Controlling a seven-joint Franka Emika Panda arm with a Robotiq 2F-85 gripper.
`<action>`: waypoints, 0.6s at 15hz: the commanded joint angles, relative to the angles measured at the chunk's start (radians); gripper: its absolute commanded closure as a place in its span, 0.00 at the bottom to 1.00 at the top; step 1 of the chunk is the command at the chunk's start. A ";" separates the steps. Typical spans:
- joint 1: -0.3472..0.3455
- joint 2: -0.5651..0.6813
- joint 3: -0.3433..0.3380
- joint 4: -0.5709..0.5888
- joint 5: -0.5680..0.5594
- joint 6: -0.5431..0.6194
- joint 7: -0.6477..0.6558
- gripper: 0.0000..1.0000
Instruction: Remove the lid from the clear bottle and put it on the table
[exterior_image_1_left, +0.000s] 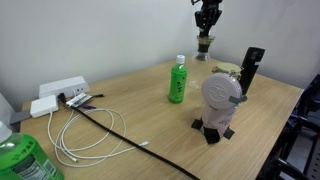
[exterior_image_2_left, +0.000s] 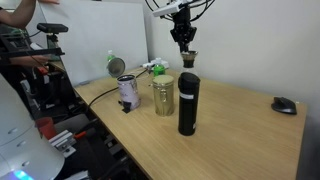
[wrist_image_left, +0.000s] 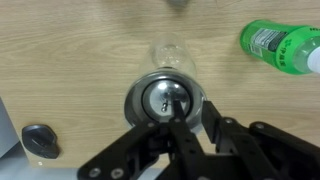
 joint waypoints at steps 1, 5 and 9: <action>-0.006 -0.002 -0.009 -0.009 0.013 -0.029 -0.006 0.71; -0.005 -0.011 -0.014 -0.014 0.008 -0.023 -0.003 0.69; -0.008 -0.026 -0.018 -0.022 0.012 -0.020 -0.008 0.69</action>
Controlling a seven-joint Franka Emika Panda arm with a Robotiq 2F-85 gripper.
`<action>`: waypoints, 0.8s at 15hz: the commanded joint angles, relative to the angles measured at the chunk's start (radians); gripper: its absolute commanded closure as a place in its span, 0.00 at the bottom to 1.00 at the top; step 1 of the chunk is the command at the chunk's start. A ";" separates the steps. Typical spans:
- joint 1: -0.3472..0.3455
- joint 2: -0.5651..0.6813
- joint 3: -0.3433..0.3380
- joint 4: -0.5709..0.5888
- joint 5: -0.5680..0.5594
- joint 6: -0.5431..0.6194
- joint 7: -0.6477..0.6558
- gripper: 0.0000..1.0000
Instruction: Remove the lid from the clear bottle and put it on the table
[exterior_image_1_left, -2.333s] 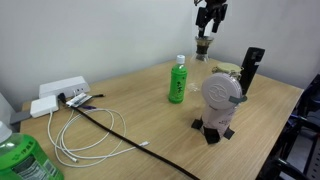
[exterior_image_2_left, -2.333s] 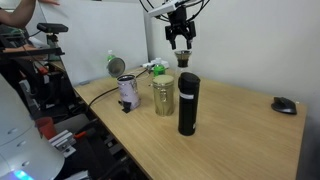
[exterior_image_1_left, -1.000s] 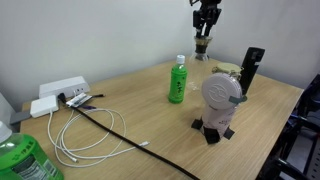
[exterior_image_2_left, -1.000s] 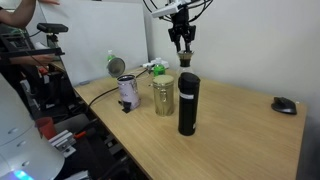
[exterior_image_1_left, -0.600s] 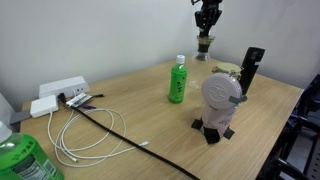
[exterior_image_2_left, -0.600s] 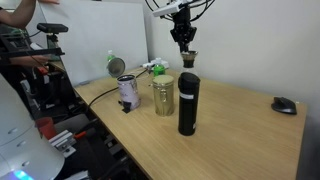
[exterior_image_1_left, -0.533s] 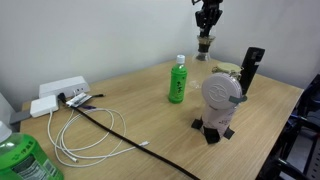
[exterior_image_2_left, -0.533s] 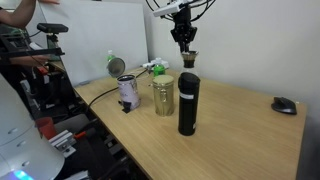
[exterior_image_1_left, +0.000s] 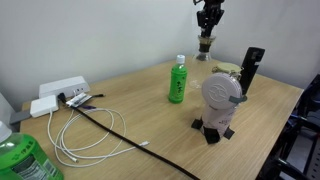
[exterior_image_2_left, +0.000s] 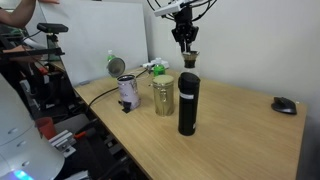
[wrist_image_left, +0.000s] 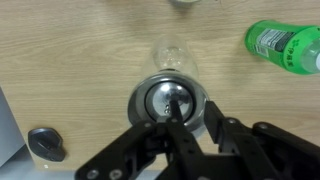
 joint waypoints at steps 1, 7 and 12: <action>-0.008 -0.028 -0.004 -0.023 0.011 -0.009 -0.008 0.70; -0.015 -0.040 -0.018 -0.030 0.013 0.002 -0.007 0.92; -0.018 -0.036 -0.023 -0.040 0.008 0.004 -0.010 0.52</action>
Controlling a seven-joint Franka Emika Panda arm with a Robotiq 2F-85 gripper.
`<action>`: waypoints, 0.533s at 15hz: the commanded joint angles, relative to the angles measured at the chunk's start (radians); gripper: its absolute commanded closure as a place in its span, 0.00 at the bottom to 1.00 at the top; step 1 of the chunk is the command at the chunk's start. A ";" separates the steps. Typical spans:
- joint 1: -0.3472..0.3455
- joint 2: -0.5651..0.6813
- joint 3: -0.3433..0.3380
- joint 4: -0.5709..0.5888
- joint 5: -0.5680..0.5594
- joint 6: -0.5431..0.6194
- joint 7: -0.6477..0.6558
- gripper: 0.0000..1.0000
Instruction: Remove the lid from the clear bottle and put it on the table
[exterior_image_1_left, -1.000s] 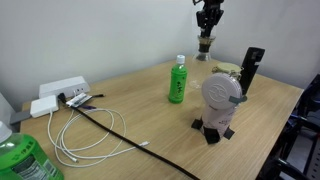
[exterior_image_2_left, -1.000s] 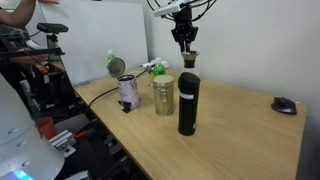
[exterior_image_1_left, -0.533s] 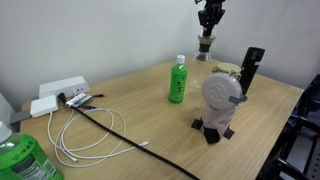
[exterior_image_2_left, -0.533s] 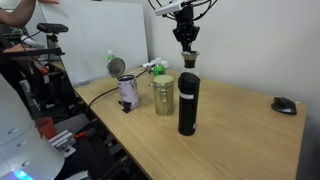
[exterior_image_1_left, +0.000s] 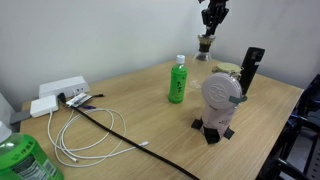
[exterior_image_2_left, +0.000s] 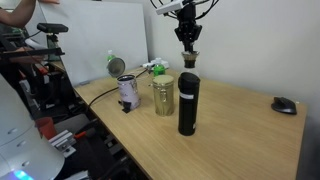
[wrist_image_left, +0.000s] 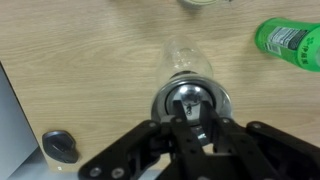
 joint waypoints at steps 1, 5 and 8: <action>-0.008 -0.011 0.003 -0.022 0.009 0.005 -0.010 0.44; -0.008 -0.007 0.005 -0.021 0.013 0.006 -0.014 0.38; -0.006 -0.003 0.007 -0.016 0.012 0.009 -0.014 0.63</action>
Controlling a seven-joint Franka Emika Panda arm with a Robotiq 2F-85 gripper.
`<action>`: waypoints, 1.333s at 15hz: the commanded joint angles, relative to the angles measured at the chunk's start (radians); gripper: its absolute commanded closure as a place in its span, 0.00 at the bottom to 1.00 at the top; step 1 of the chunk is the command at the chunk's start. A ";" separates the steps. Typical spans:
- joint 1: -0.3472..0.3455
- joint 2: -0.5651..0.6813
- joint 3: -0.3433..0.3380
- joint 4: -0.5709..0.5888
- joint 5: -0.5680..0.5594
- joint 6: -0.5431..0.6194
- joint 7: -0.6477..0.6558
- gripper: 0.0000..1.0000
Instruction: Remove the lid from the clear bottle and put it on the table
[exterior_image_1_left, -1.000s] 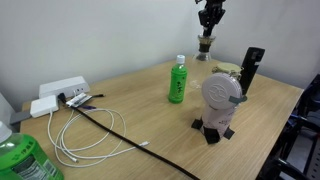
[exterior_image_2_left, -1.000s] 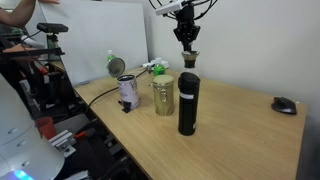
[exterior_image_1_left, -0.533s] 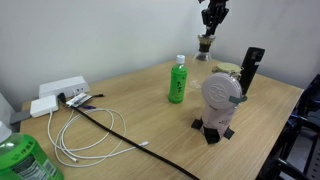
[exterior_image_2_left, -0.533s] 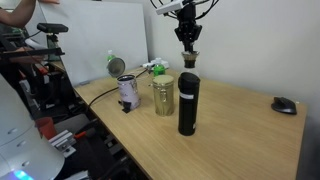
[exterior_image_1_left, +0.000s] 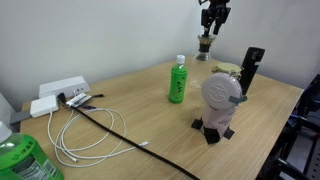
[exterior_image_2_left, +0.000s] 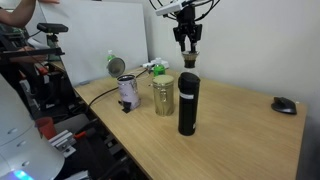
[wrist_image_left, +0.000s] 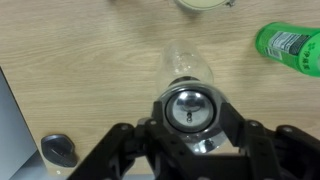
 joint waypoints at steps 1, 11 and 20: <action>-0.005 -0.001 0.008 -0.005 0.012 0.009 -0.013 0.69; 0.000 0.019 0.015 0.009 0.011 0.012 -0.014 0.73; 0.001 0.050 0.015 0.040 0.012 0.020 -0.017 0.63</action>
